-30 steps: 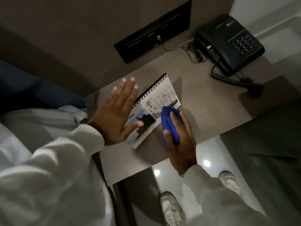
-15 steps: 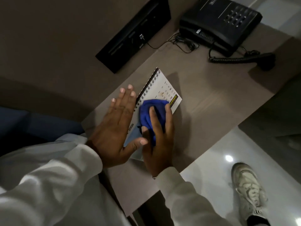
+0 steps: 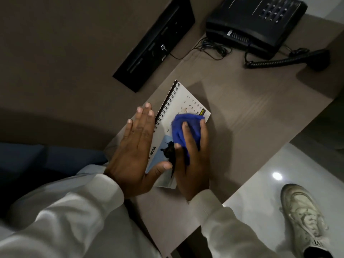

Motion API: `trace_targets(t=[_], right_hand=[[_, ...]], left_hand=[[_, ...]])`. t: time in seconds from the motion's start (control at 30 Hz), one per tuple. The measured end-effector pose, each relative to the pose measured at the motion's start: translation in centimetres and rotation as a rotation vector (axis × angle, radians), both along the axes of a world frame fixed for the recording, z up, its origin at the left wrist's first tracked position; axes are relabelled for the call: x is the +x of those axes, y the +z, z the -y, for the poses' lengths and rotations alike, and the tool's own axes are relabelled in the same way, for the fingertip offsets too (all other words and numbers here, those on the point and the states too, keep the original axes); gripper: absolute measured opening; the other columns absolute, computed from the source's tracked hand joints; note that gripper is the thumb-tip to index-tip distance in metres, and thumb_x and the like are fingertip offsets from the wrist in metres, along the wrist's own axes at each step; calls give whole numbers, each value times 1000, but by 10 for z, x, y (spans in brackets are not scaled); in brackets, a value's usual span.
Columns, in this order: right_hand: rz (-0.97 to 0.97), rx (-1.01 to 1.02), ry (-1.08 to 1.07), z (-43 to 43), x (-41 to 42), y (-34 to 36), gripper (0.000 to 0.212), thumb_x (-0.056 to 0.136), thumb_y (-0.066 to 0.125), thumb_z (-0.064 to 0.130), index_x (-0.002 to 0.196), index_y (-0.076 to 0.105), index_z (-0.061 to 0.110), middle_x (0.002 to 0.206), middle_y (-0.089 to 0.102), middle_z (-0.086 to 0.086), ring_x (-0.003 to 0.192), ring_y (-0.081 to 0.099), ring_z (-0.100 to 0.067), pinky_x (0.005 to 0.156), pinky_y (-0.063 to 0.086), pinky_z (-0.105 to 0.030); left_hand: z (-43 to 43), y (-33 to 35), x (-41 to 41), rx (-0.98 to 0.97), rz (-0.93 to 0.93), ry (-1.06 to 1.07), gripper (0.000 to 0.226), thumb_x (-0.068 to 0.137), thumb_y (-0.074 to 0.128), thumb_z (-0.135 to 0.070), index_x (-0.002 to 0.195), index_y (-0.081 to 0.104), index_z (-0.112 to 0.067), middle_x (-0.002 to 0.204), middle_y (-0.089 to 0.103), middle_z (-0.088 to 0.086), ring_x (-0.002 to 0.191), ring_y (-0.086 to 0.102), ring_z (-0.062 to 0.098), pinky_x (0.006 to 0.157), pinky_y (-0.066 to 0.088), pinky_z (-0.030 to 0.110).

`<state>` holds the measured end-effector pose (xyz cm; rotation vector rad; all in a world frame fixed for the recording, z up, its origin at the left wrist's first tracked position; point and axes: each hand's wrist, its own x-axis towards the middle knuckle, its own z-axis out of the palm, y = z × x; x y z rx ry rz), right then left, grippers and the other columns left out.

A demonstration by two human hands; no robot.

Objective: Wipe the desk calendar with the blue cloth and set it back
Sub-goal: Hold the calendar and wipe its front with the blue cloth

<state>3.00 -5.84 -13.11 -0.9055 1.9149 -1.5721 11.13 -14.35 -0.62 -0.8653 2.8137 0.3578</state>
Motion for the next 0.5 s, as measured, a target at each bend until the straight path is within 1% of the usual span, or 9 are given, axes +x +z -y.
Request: trace_targets(t=[0.1, 0.17, 0.23, 0.27, 0.3, 0.33, 0.4, 0.47, 0.5], right_hand=[[-39, -8, 5, -18, 17, -5, 51, 97, 53, 23, 145, 36, 25, 162, 17, -17, 150, 21, -29, 110, 42, -53], [-42, -50, 21, -17, 24, 0, 51, 97, 54, 26, 144, 34, 28, 161, 18, -17, 151, 19, -28, 114, 38, -53], [-62, -77, -5, -3, 17, 8, 51, 97, 49, 36, 145, 34, 28, 162, 17, -16, 151, 19, -26, 120, 32, -43], [-68, -78, -28, 6, 10, 11, 52, 96, 47, 36, 146, 34, 29, 162, 17, -14, 151, 20, -24, 120, 30, -37], [-65, -74, -52, 14, 3, 11, 52, 96, 46, 33, 146, 34, 30, 163, 16, -13, 150, 22, -23, 119, 32, -33], [-49, -62, -69, 19, -4, 10, 52, 97, 46, 29, 147, 33, 30, 163, 15, -12, 149, 23, -24, 116, 37, -35], [-3, -11, -55, 16, -9, 4, 50, 99, 44, 29, 147, 32, 31, 164, 12, -10, 149, 23, -24, 109, 46, -45], [6, 46, -27, 3, -5, -1, 48, 100, 41, 32, 147, 30, 32, 164, 9, -8, 150, 21, -23, 106, 49, -48], [-2, 46, -12, -5, 1, -4, 48, 100, 43, 31, 146, 30, 32, 164, 10, -9, 150, 21, -23, 105, 49, -47]], left_hand=[[0, 0, -1, 19, -13, 3, 97, 83, 18, -74, 149, -15, -11, 162, -14, 12, 151, -15, 23, 123, -2, 46], [1, -1, 0, 29, -23, 6, 98, 82, 16, -76, 149, -14, -11, 162, -14, 10, 151, -15, 23, 123, -3, 45], [2, -2, 1, 35, -19, 6, 99, 82, 16, -76, 150, -13, -10, 163, -14, 10, 151, -15, 22, 123, -3, 44], [2, -2, 2, 37, -14, 3, 99, 82, 17, -76, 150, -13, -11, 163, -15, 10, 151, -16, 22, 123, -4, 44], [3, -2, 2, 38, -11, 1, 99, 82, 18, -76, 150, -14, -12, 163, -16, 9, 151, -16, 22, 123, -5, 43], [3, -3, 2, 39, -12, 3, 98, 82, 19, -76, 150, -15, -13, 163, -16, 8, 150, -16, 21, 123, -6, 42], [3, -3, 2, 43, -21, 18, 98, 82, 22, -75, 150, -16, -16, 163, -18, 3, 150, -17, 19, 123, -8, 38], [2, -4, 2, 46, -30, 23, 96, 82, 22, -76, 150, -19, -20, 162, -21, -1, 150, -17, 18, 123, -8, 37], [2, -4, 2, 46, -33, 21, 96, 83, 21, -76, 150, -19, -21, 162, -21, -2, 150, -17, 18, 123, -7, 38]])
